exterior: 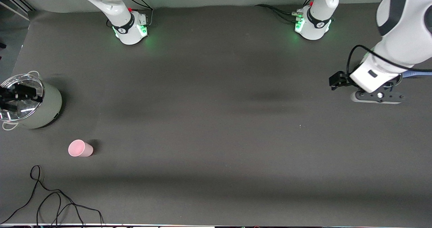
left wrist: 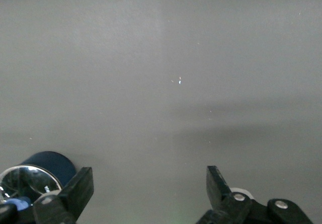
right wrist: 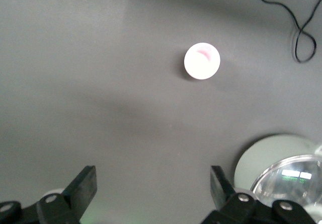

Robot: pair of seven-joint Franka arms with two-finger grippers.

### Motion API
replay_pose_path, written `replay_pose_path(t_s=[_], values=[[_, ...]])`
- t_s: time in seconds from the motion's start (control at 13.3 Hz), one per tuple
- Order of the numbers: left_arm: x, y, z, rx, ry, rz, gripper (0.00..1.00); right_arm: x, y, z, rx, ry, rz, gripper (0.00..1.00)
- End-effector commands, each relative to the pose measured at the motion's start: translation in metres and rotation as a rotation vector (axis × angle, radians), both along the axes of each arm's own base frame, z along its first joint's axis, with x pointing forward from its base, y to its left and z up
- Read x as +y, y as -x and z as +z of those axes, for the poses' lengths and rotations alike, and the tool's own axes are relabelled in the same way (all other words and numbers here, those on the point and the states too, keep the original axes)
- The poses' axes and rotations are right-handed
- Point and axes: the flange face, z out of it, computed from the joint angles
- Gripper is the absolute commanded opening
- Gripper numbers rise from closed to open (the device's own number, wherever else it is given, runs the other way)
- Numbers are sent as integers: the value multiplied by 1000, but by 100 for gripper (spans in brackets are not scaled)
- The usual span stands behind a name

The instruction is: Transfer pink cup from left to right arm

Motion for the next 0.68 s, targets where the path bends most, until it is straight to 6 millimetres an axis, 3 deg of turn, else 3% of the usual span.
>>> replay_pose_path(t_s=[0.0, 0.3, 0.6], values=[[16, -7, 7, -19, 7, -66, 100, 27, 24, 21, 15, 41, -77, 100], [16, -7, -5, 31, 6, -96, 100, 66, 30, 30, 6, 77, -137, 100], [16, -8, -7, 37, 7, -97, 100, 71, 14, 35, -31, 108, -238, 100]])
